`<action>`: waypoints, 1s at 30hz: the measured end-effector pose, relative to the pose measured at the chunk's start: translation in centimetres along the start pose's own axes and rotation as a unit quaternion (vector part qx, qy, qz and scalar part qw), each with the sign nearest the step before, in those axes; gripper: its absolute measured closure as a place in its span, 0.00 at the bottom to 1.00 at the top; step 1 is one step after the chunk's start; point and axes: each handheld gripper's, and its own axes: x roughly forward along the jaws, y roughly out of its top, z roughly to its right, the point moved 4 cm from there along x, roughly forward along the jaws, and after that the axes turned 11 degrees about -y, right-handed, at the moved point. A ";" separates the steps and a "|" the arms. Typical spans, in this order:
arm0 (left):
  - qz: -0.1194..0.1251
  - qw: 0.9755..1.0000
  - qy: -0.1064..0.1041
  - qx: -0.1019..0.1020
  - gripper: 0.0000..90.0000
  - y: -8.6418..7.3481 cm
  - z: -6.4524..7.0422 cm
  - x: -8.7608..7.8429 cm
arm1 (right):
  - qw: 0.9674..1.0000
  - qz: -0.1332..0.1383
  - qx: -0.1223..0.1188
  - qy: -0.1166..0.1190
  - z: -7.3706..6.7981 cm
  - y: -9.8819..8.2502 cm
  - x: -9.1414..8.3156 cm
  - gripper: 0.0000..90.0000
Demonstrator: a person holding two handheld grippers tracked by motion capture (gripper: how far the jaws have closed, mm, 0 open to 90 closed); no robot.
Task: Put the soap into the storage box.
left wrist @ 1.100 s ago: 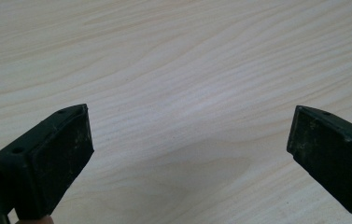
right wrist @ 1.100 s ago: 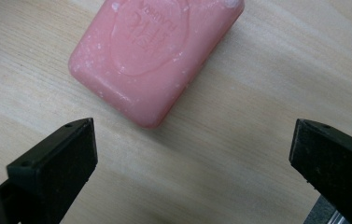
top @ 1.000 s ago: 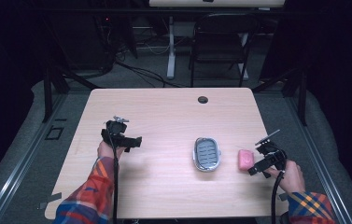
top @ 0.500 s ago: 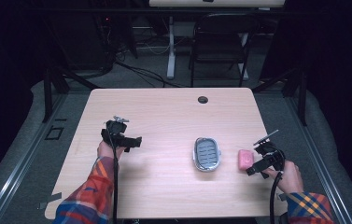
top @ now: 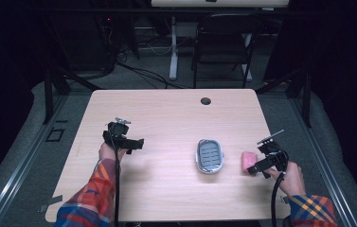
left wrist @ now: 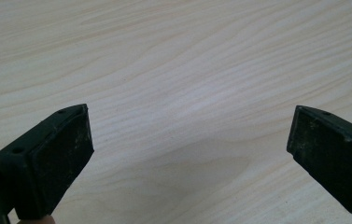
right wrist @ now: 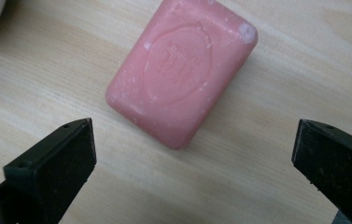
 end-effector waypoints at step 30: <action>-0.009 1.000 -0.010 0.005 0.00 0.0 0.3 0.5 | 0.999 -0.020 0.033 -0.002 -1.2 2.9 1.9 0.08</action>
